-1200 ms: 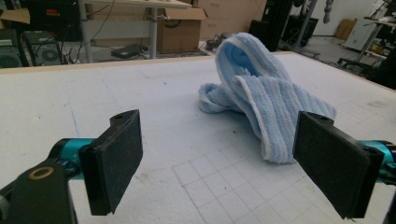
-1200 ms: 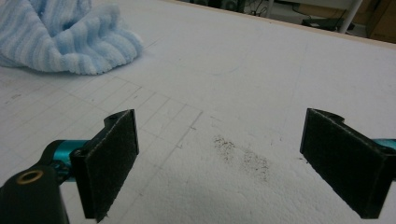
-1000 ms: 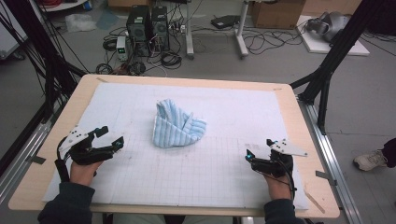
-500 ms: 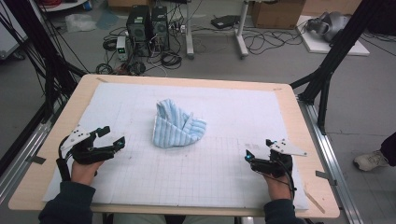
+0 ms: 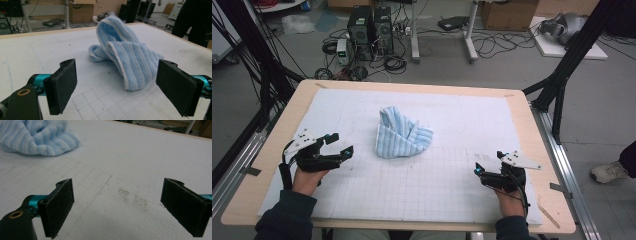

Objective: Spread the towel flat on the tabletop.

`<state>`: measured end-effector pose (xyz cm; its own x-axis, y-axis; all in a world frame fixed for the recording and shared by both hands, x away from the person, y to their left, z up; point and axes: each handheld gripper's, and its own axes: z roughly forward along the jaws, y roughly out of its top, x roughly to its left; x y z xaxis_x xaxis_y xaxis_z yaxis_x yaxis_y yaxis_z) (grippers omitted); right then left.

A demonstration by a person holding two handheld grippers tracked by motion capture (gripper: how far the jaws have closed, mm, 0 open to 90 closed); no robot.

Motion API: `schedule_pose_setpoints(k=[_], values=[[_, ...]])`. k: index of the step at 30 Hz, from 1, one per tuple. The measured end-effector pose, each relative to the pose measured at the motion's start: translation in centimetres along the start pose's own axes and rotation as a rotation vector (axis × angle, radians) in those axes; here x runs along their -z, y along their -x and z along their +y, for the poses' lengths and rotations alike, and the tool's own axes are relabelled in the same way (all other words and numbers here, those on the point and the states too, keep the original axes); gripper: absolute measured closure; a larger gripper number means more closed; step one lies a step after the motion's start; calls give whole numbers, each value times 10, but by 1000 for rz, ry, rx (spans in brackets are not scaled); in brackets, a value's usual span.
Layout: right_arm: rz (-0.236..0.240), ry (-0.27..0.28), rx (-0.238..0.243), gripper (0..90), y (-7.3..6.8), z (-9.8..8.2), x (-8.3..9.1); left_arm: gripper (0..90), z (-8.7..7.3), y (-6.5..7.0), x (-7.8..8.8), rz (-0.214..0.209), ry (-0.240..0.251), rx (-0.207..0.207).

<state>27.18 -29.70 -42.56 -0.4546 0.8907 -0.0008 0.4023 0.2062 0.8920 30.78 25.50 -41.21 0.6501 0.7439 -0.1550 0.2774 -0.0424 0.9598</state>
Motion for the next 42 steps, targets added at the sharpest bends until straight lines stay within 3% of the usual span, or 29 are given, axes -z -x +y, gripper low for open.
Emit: schedule_pose_setpoints(k=[4, 8, 14, 17, 23, 26, 29, 31, 34, 37, 39, 40, 41, 42], values=[[3, -3, 8, 107, -2, 0, 0, 204, 12, 5, -12, -60, -21, -20], [6, -6, 9, 107, -3, 1, -2, 223, 20, 10, -21, -81, -33, -37], [13, -10, 12, 106, -2, 1, -4, 270, 39, 24, -49, -152, -82, -81], [16, -11, 10, 107, -3, 1, -4, 273, 45, 28, -64, -165, -108, -86], [21, -14, 8, 107, -4, 1, -3, 274, 48, 31, -90, -150, -168, -91], [24, -15, 8, 107, -4, 1, -4, 273, 42, 27, -101, -123, -204, -82], [26, -16, 5, 107, -4, 1, -5, 273, 33, 22, -113, -80, -277, -83], [27, -18, 5, 106, -4, 1, -5, 275, 31, 22, -116, -76, -296, -92], [26, -20, 8, 106, -4, 1, -5, 334, 25, 21, -123, -59, -348, -99], [27, -20, 6, 106, -4, 1, -5, 513, 19, 20, -128, -65, -404, -110], [28, -20, 5, 106, -4, 1, -5, 595, 17, 21, -130, -69, -429, -120], [28, -20, 5, 106, -4, 1, -5, 595, 15, 22, -131, -80, -443, -138], [27, -23, 1, 107, -4, 1, -5, 736, 15, 24, -131, -88, -453, -150], [27, -23, 1, 107, -4, 1, -5, 736, 14, 25, -132, -97, -461, -166]])
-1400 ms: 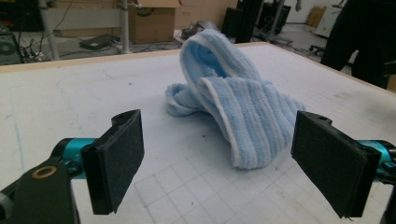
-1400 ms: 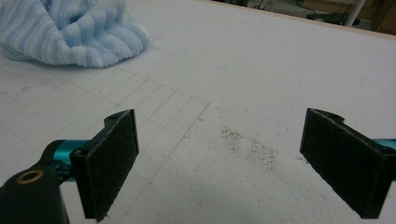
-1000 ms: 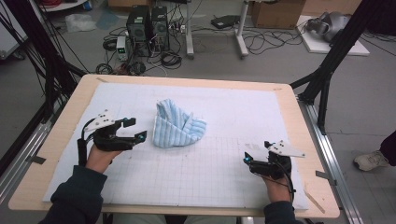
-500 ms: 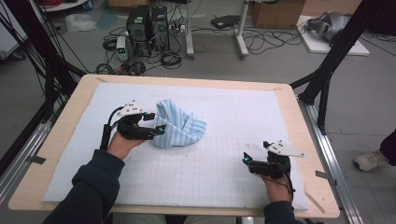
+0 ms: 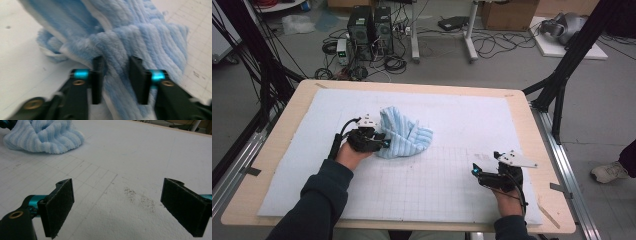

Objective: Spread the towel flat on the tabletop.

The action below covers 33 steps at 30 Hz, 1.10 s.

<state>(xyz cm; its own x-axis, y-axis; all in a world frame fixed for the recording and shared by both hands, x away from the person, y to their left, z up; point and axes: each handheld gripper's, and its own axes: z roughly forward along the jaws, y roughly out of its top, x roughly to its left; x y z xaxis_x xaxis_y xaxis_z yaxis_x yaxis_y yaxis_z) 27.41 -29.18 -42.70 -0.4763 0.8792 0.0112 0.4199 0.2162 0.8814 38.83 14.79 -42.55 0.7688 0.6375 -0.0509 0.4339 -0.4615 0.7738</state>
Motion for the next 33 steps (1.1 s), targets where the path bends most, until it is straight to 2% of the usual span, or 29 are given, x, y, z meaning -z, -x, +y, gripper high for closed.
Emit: schedule_pose_setpoints(k=[2, 4, 7, 10, 11, 17, 18, 19, 23, 27, 29, 30, 31, 32, 33], values=[[-1, 5, 1, 107, 0, 0, 0, 839, 0, 4, 0, -19, 2, -12], [-2, 7, 1, 106, 1, 0, 1, 858, 0, 9, 2, -54, 19, -14], [-4, 6, 6, 107, 1, 0, 1, 861, 0, 12, 5, -70, 36, -24], [-3, 6, 2, 106, 1, 0, 1, 863, -2, 19, 12, -126, 82, -24], [-3, 6, 2, 107, 0, 0, 1, 863, -2, 19, 12, -126, 82, -24], [2, 1, 4, 107, 0, 0, -2, 863, 3, 36, 25, -187, 135, -73], [2, 1, 5, 107, -1, 0, -2, 864, 4, 41, 28, -212, 142, -85], [2, 1, 5, 107, -1, 0, -2, 864, 4, 41, 28, -212, 142, -85], [1, 1, 5, 107, -1, 0, -2, 864, 1, 53, 29, -281, 158, -83], [1, 1, -2, 107, -1, 0, -2, 863, 0, 68, 23, -343, 145, -111], [-1, -1, -3, 107, -1, 0, -1, 862, 2, 80, 19, -377, 130, -135], [-1, -1, -3, 107, -1, 0, -1, 855, 2, 80, 19, -377, 130, -135], [1, 0, -3, 107, -1, 0, -1, 802, 5, 84, 17, -369, 128, -130], [1, 0, -3, 107, -1, 0, -1, 702, 5, 84, 17, -369, 128, -130], [1, 0, -7, 107, -1, 0, -1, 562, 8, 84, 17, -351, 127, -112]])
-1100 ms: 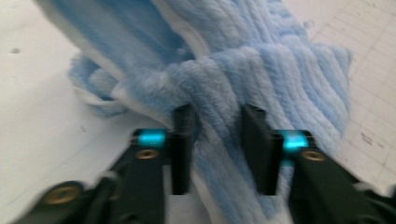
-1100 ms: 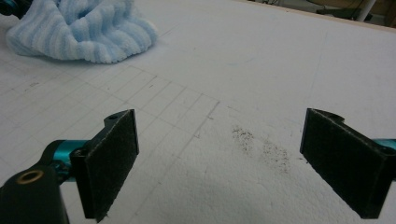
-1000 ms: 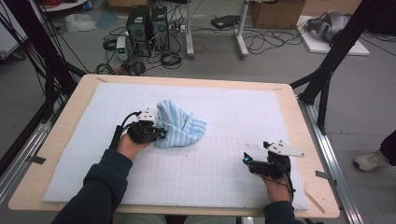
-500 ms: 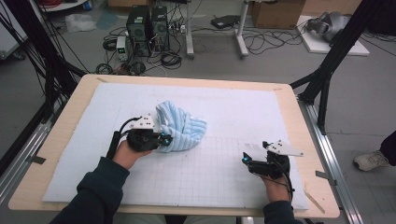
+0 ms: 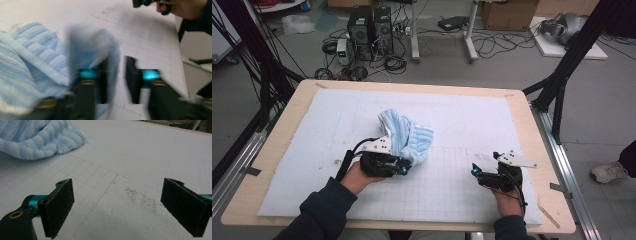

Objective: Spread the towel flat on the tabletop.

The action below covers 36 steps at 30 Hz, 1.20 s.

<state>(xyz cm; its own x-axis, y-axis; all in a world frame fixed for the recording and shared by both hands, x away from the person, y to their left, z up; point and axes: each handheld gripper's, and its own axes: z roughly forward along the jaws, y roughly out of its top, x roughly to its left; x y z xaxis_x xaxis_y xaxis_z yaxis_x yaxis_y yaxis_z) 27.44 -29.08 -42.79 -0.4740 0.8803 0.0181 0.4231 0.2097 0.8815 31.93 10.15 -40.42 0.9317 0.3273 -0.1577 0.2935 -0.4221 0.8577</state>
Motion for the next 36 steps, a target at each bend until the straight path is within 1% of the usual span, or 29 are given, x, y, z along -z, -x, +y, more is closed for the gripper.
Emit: schedule_pose_setpoints(k=[1, 2, 3, 6, 8, 10, 11, 13, 14, 17, 18, 19, 20, 21, 23, 25, 26, 27, 29, 30, 31, 32, 33, 34, 35, 36], values=[[-3, 1, 2, 107, 0, 0, 0, 497, 3, 0, 1, 14, 2, 22], [-3, 1, 2, 107, 0, 0, 0, 497, 6, -1, 2, 30, 11, 26], [-1, 3, 1, 106, 1, 0, 0, 439, 10, -1, 5, 47, 25, 23], [1, 3, -3, 106, 2, -1, 0, 416, 20, -4, 14, 98, 66, 22], [2, 1, -5, 106, 1, -1, 0, 413, 24, -8, 17, 123, 77, 21], [2, 5, 1, 107, 1, 0, 0, 406, 27, -11, 16, 148, 85, 30], [3, 7, 1, 107, 1, 0, -1, 406, 28, -12, 14, 159, 80, 36], [5, 2, -2, 107, 0, 1, -2, 410, 30, -16, 7, 196, 48, 35], [5, 2, -2, 107, 0, 1, -2, 410, 29, -17, 3, 206, 30, 38], [6, 4, 5, 107, 0, 1, -2, 411, 25, -21, -12, 233, -36, 51], [6, 1, -2, 106, 0, 1, -1, 409, 23, -21, -16, 237, -58, 55], [6, 1, -2, 106, 0, 1, -1, 409, 22, -22, -18, 244, -81, 50], [5, 3, 1, 107, 1, 0, -1, 408, 19, -21, -22, 252, -80, 55], [3, 4, -1, 107, 1, 0, -1, 408, 18, -22, -25, 259, -93, 62], [3, 3, -5, 107, 2, 0, 0, 400, 14, -22, -34, 283, -135, 52], [-1, 7, 0, 106, 3, 0, 0, 400, 10, -23, -42, 290, -165, 48], [1, 9, -2, 107, 2, 0, 0, 404, 8, -21, -50, 290, -186, 42], [1, 9, -2, 107, 2, 0, 0, 407, 8, -21, -50, 290, -186, 42], [1, 8, -5, 107, 2, 0, 0, 448, 5, -18, -59, 311, -220, 19], [1, 8, -5, 107, 2, 0, 0, 448, 5, -17, -62, 320, -245, -11], [1, 8, -3, 107, 2, 0, 0, 514, 5, -15, -63, 336, -261, -44], [1, 8, -3, 107, 2, 0, 1, 687, 5, -14, -64, 339, -260, -64], [2, 8, -4, 107, 2, 0, 1, 751, 6, -14, -63, 327, -261, -78], [3, 8, -2, 107, 2, 0, 1, 801, 6, -14, -63, 327, -261, -78], [3, 8, -2, 106, 2, 0, 1, 801, 6, -14, -61, 317, -250, -77], [3, 7, -5, 106, 2, 0, 1, 842, 7, -15, -58, 301, -238, -71]])
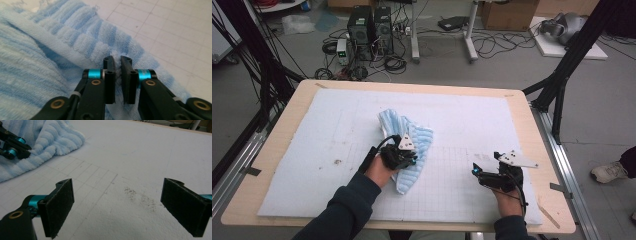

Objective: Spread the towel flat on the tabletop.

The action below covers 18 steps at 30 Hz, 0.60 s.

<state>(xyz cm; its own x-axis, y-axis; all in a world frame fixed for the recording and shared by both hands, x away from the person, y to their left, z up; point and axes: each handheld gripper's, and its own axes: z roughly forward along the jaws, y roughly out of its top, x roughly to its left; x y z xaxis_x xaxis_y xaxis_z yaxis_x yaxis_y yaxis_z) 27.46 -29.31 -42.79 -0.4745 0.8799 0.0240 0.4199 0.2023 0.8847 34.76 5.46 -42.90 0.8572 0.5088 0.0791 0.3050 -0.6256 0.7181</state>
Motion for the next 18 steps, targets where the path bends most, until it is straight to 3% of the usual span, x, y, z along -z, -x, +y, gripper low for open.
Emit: schedule_pose_setpoints(k=[4, 7, 14, 18], values=[[-1, -1, -5, 107, 0, 0, 0, 845, 2, -11, 19, -36, 106, 65], [1, -2, -1, 107, 0, 0, -2, 846, 3, -25, 35, -40, 169, 100], [10, -5, 2, 107, -3, 1, -5, 848, 1, -72, 68, 13, 281, 199], [49, -1, 6, 106, -6, 5, -9, 849, -6, -97, 86, 57, 328, 261]])
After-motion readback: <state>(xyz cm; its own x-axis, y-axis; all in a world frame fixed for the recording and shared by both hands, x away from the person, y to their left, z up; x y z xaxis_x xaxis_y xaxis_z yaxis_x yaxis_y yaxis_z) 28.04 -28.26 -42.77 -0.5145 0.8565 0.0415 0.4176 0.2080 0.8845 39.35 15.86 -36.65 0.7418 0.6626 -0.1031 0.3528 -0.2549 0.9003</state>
